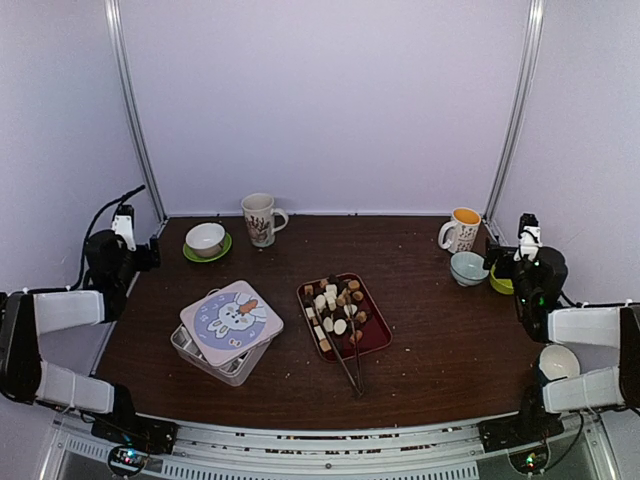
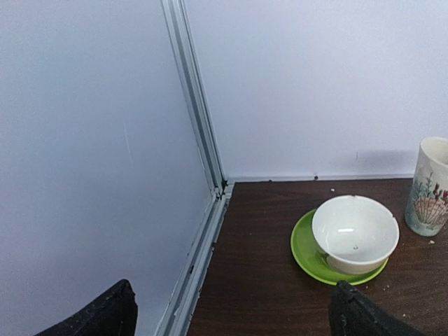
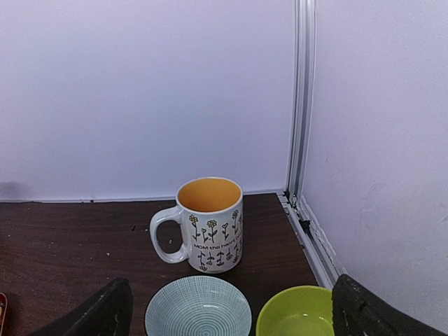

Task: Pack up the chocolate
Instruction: Move the packing box to the center of the board.

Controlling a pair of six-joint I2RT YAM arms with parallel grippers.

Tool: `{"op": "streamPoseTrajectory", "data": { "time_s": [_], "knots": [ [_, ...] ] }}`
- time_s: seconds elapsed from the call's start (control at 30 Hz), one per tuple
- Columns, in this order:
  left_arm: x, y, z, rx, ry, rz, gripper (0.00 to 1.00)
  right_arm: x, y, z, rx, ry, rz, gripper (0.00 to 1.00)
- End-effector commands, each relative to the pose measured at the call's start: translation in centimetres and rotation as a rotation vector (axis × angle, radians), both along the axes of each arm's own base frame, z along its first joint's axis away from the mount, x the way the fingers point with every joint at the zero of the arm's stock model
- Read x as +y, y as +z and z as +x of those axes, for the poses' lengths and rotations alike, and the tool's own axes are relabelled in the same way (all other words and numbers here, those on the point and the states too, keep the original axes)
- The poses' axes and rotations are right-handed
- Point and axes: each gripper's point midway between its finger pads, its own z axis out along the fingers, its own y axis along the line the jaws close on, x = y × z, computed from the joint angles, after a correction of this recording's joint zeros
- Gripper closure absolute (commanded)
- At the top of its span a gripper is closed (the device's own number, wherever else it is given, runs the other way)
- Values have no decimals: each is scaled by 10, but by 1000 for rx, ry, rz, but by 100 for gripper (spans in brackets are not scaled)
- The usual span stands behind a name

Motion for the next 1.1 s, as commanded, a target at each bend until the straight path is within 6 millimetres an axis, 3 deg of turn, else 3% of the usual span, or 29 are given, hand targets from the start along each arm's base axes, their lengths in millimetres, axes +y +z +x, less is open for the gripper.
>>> {"op": "streamPoseTrajectory", "data": {
  "time_s": [0.0, 0.17, 0.23, 0.5, 0.7, 0.8, 1.07],
  "knots": [
    [7, 4, -13, 41, 63, -63, 2, 5, 0, 4, 109, 2, 27, 0],
    [5, 14, -29, 16, 83, -223, 2, 13, 8, 5, 172, 16, 78, 0],
    [7, 2, -37, 49, 141, -372, 2, 15, 10, 5, 181, 22, 128, 0],
    [-41, -25, -44, 204, -68, -571, 2, 24, 1, 0, 329, 35, 265, 0],
    [-84, -47, -66, 280, -268, -730, 3, 21, -9, -7, 385, -2, 324, 0],
    [-96, -56, -76, 316, -323, -761, 3, 17, -16, -11, 403, -33, 350, 0],
    [-107, -75, -89, 415, -383, -733, 2, 57, -25, -17, 474, 185, 402, 0]
  ]
}}
